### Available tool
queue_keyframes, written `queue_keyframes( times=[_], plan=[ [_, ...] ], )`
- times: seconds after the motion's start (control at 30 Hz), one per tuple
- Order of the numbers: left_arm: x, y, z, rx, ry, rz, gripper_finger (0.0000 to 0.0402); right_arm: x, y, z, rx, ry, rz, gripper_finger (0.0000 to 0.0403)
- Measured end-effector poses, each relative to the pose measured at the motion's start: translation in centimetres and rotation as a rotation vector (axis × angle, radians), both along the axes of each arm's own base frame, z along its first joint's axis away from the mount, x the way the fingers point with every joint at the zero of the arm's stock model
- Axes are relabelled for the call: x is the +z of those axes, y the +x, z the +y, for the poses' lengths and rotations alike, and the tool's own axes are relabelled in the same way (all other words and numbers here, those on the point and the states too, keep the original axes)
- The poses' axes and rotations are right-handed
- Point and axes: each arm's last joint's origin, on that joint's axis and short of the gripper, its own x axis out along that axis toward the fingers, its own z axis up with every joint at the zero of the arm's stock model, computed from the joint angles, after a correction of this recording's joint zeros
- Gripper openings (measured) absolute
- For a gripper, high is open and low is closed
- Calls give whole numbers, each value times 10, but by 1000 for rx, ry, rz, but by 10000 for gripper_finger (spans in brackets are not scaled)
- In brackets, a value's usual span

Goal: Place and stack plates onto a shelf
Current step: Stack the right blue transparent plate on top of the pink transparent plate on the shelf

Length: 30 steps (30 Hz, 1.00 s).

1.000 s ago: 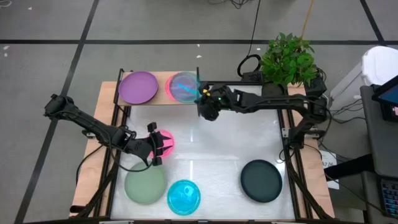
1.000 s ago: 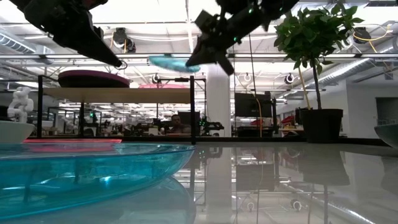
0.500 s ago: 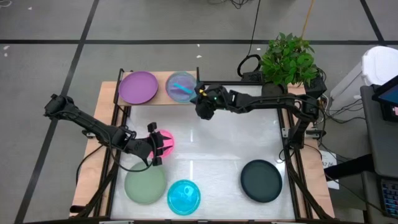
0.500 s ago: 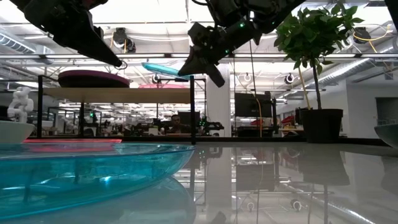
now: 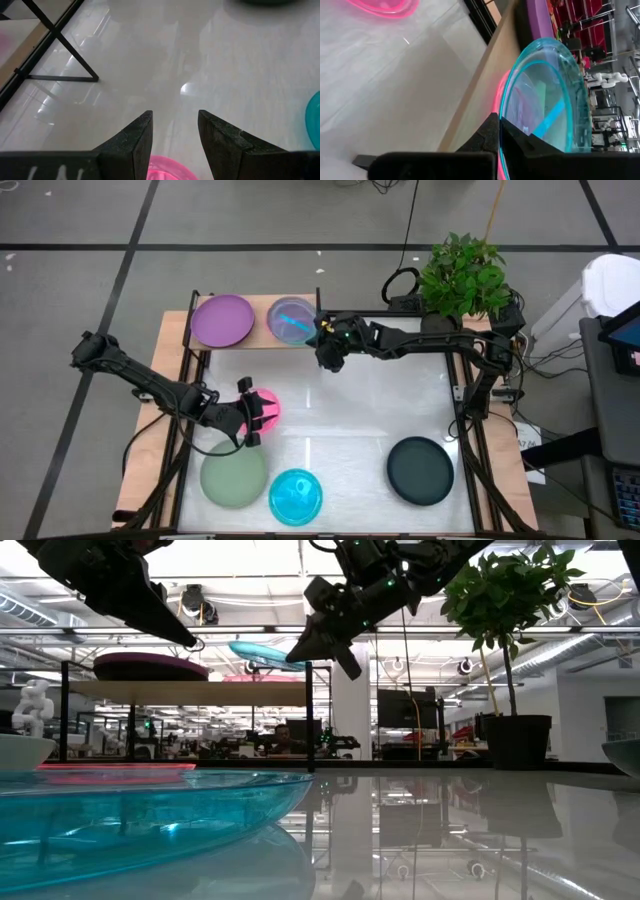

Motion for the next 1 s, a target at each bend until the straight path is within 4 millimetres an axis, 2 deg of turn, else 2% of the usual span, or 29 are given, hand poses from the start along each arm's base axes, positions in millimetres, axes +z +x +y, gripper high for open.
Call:
queue_keyframes(
  times=[0.17, 0.67, 1.0],
  plan=[
    [0, 0, 0, 0, -2, 0, 163, 0, 0, 0, -8, 15, -7, 9],
    [0, 0, 0, 0, -3, 0, 163, 7, 2, -2, -41, 54, -93, 80],
    [0, 0, 0, 0, -3, 0, 163, 7, 1, -8, -85, 113, -122, 100]
  ],
)
